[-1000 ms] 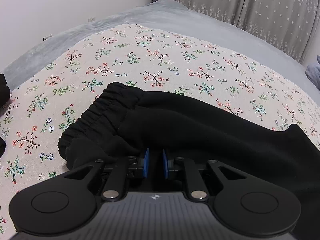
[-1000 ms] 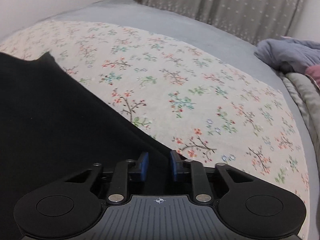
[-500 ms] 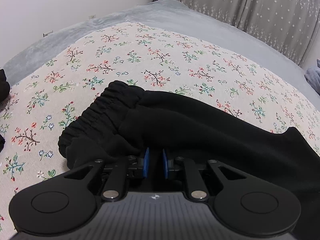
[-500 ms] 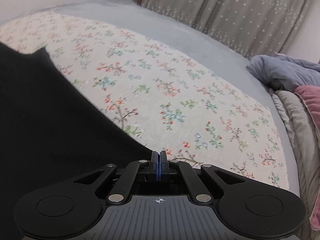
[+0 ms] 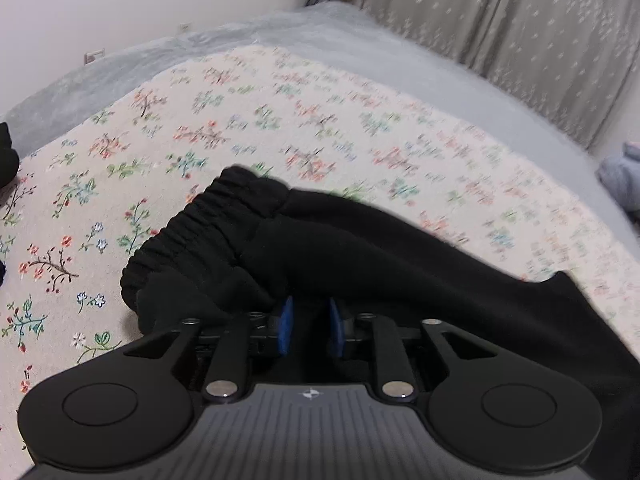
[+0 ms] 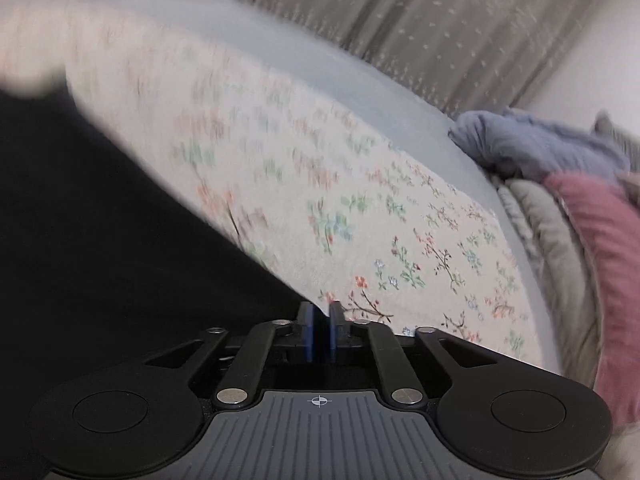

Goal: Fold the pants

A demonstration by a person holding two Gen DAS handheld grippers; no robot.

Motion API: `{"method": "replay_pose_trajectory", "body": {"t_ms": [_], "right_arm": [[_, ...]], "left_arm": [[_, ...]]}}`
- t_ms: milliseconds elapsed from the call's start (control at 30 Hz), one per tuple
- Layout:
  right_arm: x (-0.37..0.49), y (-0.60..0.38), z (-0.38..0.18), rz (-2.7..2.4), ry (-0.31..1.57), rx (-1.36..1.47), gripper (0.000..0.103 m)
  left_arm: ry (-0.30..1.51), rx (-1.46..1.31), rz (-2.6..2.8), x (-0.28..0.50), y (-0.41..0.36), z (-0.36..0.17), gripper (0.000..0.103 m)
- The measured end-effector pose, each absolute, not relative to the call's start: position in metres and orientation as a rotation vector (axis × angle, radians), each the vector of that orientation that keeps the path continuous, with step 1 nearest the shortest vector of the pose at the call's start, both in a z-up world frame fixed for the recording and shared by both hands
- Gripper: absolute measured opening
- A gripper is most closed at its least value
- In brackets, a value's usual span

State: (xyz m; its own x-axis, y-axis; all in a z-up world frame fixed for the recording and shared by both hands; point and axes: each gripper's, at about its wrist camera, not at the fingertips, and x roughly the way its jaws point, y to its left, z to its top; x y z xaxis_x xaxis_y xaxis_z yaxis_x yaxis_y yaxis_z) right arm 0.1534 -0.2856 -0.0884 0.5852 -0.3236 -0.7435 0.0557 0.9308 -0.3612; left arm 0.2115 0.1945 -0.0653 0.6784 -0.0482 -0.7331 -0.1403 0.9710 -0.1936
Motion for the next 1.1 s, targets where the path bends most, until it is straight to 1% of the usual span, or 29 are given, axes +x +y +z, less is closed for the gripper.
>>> {"method": "replay_pose_trajectory", "body": {"t_ms": [33, 67, 133, 233, 300, 367, 400, 467, 533, 600, 633, 700, 800, 833, 900, 933, 1033, 1100], "right_arm": [[0.143, -0.283, -0.070, -0.180, 0.880, -0.222, 0.025], [0.134, -0.279, -0.058, -0.140, 0.857, -0.161, 0.045], [0.118, -0.260, -0.042, -0.061, 0.840, -0.092, 0.067], [0.097, -0.218, -0.048, 0.080, 0.873, -0.070, 0.067], [0.088, -0.194, -0.069, 0.154, 0.926, -0.061, 0.067], [0.082, -0.178, -0.097, 0.152, 0.971, -0.127, 0.067], [0.078, -0.181, -0.101, 0.144, 0.934, -0.118, 0.073], [0.077, -0.203, -0.100, 0.115, 0.939, -0.048, 0.074], [0.074, -0.234, -0.095, 0.029, 0.947, -0.027, 0.074], [0.068, -0.275, -0.094, -0.062, 0.966, -0.031, 0.076], [0.062, -0.299, -0.093, -0.099, 0.972, -0.007, 0.076], [0.046, -0.357, -0.094, -0.198, 0.980, 0.082, 0.079], [0.023, -0.432, -0.091, -0.330, 0.935, 0.246, 0.075], [0.017, -0.449, -0.090, -0.349, 0.914, 0.276, 0.068], [0.012, -0.467, -0.090, -0.399, 0.887, 0.303, 0.065], [0.014, -0.469, -0.089, -0.442, 0.897, 0.288, 0.060], [0.017, -0.459, -0.076, -0.493, 0.876, 0.262, 0.065], [0.017, -0.443, -0.064, -0.454, 0.839, 0.223, 0.065]], "left_arm": [[0.801, -0.235, 0.042, 0.207, 0.193, -0.061, 0.039], [0.774, -0.217, 0.037, 0.201, 0.191, -0.056, 0.044], [0.716, -0.174, 0.016, 0.190, 0.183, -0.049, 0.045], [0.674, -0.121, -0.065, 0.178, 0.162, -0.045, 0.045], [0.702, -0.061, -0.117, 0.172, 0.142, -0.052, 0.045], [0.766, 0.022, -0.102, 0.170, 0.128, -0.066, 0.045], [0.801, 0.051, -0.071, 0.171, 0.126, -0.075, 0.045], [0.851, 0.059, -0.034, 0.172, 0.131, -0.090, 0.045], [0.842, 0.030, -0.045, 0.171, 0.143, -0.093, 0.045], [0.827, 0.054, -0.019, 0.168, 0.148, -0.092, 0.042], [0.820, 0.079, -0.007, 0.167, 0.148, -0.092, 0.040], [0.808, 0.118, 0.006, 0.163, 0.143, -0.091, 0.039], [0.797, 0.170, 0.027, 0.161, 0.137, -0.093, 0.039], [0.794, 0.190, 0.035, 0.164, 0.136, -0.094, 0.040], [0.790, 0.210, 0.059, 0.164, 0.132, -0.091, 0.040], [0.786, 0.207, 0.072, 0.163, 0.131, -0.089, 0.040], [0.744, 0.208, 0.089, 0.155, 0.119, -0.078, 0.042], [0.698, 0.189, 0.068, 0.145, 0.109, -0.068, 0.044]]}}
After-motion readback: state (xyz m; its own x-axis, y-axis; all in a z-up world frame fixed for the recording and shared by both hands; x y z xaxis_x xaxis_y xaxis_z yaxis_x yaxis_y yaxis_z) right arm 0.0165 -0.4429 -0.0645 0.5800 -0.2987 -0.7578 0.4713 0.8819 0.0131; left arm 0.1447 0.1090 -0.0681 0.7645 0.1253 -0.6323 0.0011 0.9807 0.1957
